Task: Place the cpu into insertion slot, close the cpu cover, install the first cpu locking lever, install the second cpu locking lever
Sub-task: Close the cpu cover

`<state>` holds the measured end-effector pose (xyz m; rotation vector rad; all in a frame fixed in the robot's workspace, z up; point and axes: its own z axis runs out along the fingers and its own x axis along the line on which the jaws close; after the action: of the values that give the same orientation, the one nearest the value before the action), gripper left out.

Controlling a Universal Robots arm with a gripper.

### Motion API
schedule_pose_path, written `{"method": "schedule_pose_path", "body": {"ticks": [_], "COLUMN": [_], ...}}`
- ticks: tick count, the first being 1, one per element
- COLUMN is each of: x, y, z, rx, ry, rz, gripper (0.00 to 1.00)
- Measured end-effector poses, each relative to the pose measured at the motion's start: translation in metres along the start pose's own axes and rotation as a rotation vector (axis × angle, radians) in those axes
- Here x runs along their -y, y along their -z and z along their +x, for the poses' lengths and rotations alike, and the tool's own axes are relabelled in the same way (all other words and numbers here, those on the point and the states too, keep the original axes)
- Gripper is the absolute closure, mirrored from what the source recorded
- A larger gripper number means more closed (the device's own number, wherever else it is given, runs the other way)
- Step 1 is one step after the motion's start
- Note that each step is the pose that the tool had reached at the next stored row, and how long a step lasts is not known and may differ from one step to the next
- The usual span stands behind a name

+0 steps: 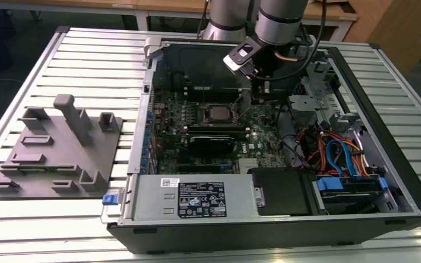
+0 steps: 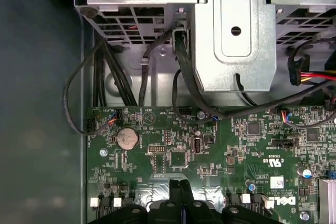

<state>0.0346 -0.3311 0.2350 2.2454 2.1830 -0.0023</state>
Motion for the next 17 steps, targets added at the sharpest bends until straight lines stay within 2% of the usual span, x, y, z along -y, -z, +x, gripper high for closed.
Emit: {"method": "schedule_pose_path", "body": {"ticks": [17], "x": [0.0061], "y": [-0.0003], "z": [-0.0002], "rx": [0.0], "ry": [0.0], "rz": [0.0001], "gripper": [0.9]}}
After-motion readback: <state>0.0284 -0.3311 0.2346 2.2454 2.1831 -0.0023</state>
